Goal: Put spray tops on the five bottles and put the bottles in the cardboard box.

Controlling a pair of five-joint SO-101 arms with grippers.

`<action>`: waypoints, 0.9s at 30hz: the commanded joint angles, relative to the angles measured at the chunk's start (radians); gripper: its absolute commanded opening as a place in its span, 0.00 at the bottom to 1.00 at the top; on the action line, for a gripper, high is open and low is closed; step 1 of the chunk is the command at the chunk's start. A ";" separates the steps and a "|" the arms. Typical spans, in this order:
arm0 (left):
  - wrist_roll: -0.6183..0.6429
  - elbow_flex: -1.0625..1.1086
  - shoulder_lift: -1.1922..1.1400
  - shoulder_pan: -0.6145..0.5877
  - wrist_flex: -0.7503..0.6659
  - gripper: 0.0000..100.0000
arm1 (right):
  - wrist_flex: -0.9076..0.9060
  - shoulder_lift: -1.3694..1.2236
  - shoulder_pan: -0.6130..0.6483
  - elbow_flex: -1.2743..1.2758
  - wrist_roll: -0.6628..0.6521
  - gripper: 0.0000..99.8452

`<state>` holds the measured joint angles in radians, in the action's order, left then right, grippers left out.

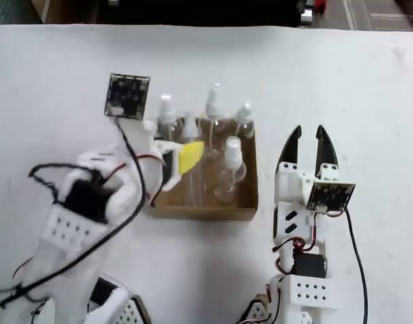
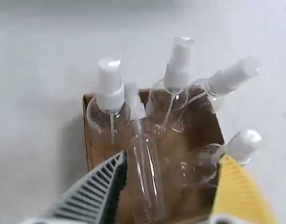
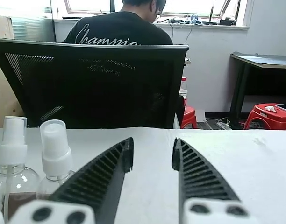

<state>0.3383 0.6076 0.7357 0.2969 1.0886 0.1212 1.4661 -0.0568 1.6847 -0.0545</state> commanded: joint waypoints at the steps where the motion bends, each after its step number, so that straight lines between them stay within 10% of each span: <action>1: 0.051 -0.017 -0.101 0.004 -0.005 0.33 | 0.022 -0.005 0.004 0.011 -0.015 0.12; 27: 0.054 -0.018 -0.687 -0.008 -0.325 0.33 | 0.022 -0.005 0.004 0.011 -0.015 0.12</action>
<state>0.3798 0.6076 0.0453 0.2923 0.7956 0.1212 1.4661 -0.0568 1.6847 -0.0545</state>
